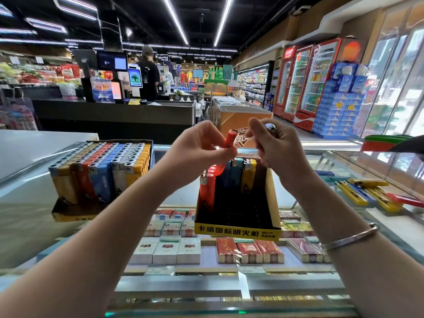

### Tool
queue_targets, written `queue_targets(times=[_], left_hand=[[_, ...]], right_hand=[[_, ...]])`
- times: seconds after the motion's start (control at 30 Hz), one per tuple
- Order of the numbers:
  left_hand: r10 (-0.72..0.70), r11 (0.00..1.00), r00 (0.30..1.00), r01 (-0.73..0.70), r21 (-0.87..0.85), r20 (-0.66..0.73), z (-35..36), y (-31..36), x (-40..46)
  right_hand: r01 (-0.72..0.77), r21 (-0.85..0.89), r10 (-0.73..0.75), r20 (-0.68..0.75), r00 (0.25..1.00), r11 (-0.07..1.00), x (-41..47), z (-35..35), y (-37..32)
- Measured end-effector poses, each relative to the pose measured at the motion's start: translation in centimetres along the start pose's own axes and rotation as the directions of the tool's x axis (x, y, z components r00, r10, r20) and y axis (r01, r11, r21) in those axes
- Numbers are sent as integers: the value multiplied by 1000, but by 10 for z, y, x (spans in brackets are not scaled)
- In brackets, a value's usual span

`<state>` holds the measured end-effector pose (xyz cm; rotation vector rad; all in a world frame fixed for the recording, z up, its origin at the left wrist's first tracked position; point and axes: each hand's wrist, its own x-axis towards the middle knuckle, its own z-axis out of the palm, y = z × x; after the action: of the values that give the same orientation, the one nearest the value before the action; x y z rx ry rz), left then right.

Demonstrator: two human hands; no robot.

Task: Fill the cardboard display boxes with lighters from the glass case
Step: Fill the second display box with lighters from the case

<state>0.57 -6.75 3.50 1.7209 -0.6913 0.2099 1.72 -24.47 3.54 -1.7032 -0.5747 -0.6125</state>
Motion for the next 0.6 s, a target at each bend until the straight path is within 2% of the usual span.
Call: queue_targets(times=[0.1, 0.23, 0.3, 0.4, 0.6], left_hand=[[-37, 999, 996, 40, -29, 84, -9, 2, 2], [-30, 998, 989, 23, 50, 142, -15, 3, 2], [-7, 995, 987, -9, 99, 160, -15, 4, 1], [16, 974, 989, -49, 220, 148, -18, 4, 0], [-66, 886, 966, -59, 460, 250, -22, 5, -3]], right_hand=[[41, -410, -59, -31, 998, 911, 3, -7, 13], [-7, -677, 77, 73, 994, 736, 1, -8, 26], [-25, -716, 126, 88, 988, 698, 1, -8, 27], [-12, -743, 121, 94, 988, 669, 1, -7, 26], [13, -758, 119, 119, 986, 652, 2, -8, 27]])
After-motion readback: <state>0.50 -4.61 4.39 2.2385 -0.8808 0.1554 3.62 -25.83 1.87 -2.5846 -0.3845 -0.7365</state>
